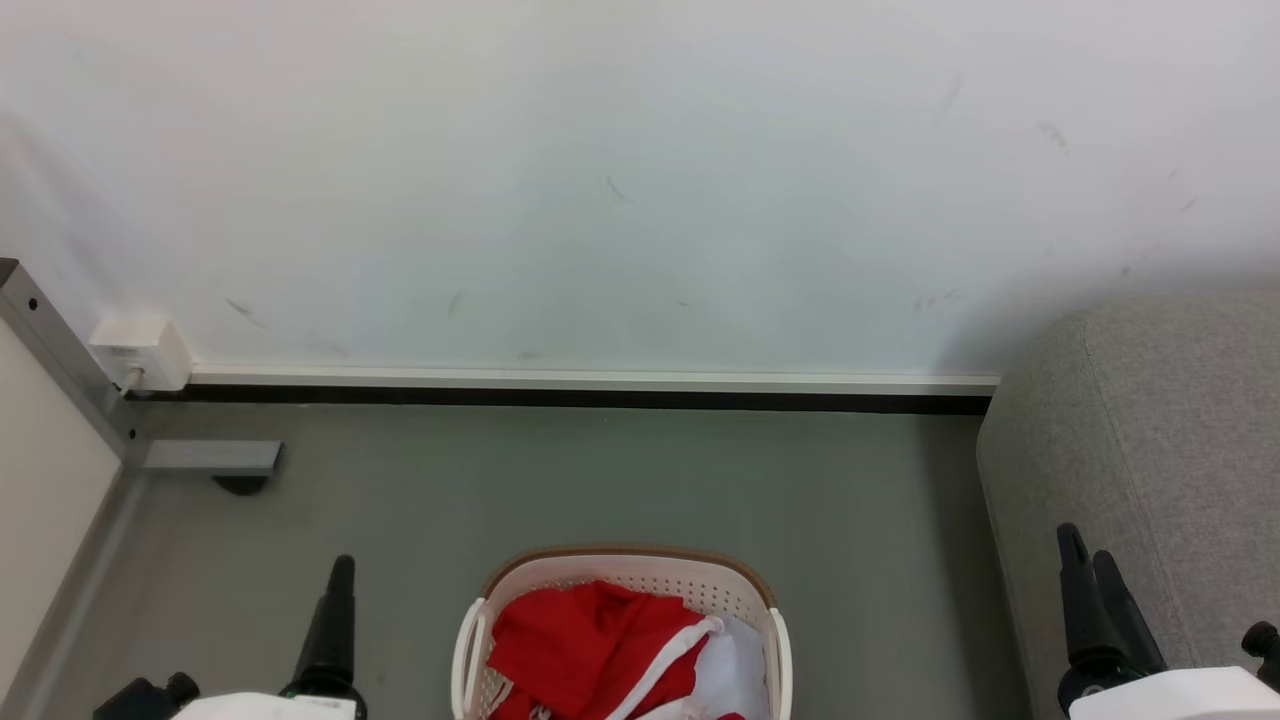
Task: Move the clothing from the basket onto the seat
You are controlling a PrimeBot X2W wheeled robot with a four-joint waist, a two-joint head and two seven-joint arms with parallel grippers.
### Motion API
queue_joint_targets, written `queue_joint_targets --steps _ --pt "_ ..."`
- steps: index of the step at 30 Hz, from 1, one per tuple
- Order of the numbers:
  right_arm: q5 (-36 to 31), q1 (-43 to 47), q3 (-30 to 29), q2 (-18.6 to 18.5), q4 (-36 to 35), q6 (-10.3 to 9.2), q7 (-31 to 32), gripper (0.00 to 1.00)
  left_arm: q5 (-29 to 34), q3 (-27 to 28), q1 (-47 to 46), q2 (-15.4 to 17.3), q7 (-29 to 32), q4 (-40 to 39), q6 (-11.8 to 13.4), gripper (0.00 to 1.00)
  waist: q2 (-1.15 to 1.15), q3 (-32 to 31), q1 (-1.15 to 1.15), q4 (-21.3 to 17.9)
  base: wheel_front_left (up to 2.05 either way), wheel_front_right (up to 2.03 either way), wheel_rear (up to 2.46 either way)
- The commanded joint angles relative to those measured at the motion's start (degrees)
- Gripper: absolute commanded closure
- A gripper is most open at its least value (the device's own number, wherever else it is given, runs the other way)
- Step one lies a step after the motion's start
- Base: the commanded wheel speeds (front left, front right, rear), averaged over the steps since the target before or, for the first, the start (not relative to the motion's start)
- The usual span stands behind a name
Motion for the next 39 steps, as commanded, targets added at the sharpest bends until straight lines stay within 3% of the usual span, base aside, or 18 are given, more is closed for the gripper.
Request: queue_joint_targets --steps 1,11,18,39 --pt "-2.48 -0.69 0.37 -0.67 -1.20 -0.03 -0.65 0.00 2.66 0.05 -0.38 0.52 -0.66 -1.05 0.26 0.00 0.00 0.01 0.00 0.00 0.00 0.00 0.00" --pt "-13.53 -1.24 1.66 -1.22 -1.63 -0.04 -2.64 0.00 17.53 -0.79 0.16 0.82 -2.62 -3.13 1.43 0.00 0.00 0.05 0.00 -0.02 0.00 0.00 0.00" --pt "-19.53 -1.53 2.76 -1.38 -1.42 -0.05 -3.91 0.00 24.71 -1.44 0.85 1.25 -3.97 -3.98 2.35 0.00 0.00 0.09 0.00 -0.04 0.00 0.00 0.00" --pt "-33.31 -0.95 4.32 -1.27 -1.19 -0.07 -7.31 0.00 38.85 -2.97 1.87 2.99 -7.32 -4.80 4.12 0.00 0.00 0.22 0.00 -0.12 0.00 0.00 0.00"
